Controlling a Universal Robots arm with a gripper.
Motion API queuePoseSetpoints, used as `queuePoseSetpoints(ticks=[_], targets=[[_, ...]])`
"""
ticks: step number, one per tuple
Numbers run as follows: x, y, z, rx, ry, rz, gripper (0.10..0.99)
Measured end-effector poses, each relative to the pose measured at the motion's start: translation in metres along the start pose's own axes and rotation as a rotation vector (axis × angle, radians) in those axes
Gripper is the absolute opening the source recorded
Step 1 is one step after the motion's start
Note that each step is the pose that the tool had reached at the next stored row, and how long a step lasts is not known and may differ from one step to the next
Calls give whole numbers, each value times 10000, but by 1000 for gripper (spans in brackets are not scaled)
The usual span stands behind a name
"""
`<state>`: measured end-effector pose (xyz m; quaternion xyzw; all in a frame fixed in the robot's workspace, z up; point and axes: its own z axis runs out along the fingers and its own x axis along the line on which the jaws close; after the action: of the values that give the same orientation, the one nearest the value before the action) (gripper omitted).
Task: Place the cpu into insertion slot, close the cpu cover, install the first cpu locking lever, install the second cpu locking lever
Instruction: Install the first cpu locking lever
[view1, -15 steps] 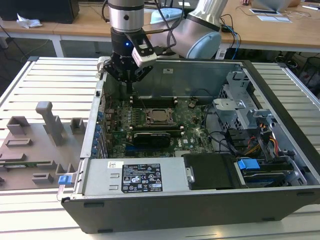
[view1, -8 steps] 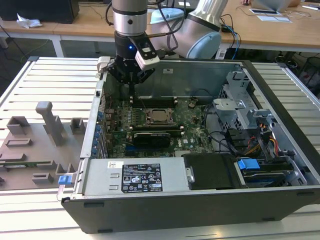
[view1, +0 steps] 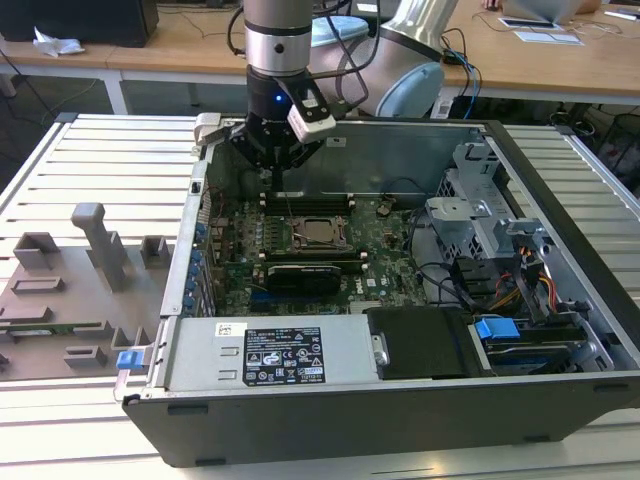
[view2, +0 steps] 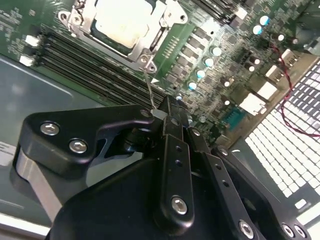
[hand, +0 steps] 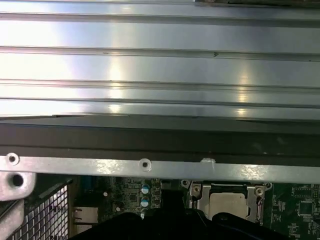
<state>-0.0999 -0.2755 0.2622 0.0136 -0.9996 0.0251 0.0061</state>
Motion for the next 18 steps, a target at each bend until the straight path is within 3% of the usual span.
queuePoseSetpoints(ticks=[4, 6, 12, 18], targets=[[-85, -2, 0, 0, 6, 2, 106], [-209, -5, 2, 0, 23, 1, 106], [-412, -10, 10, -1, 73, -3, 106], [-430, -10, 12, -3, 80, -3, 106]])
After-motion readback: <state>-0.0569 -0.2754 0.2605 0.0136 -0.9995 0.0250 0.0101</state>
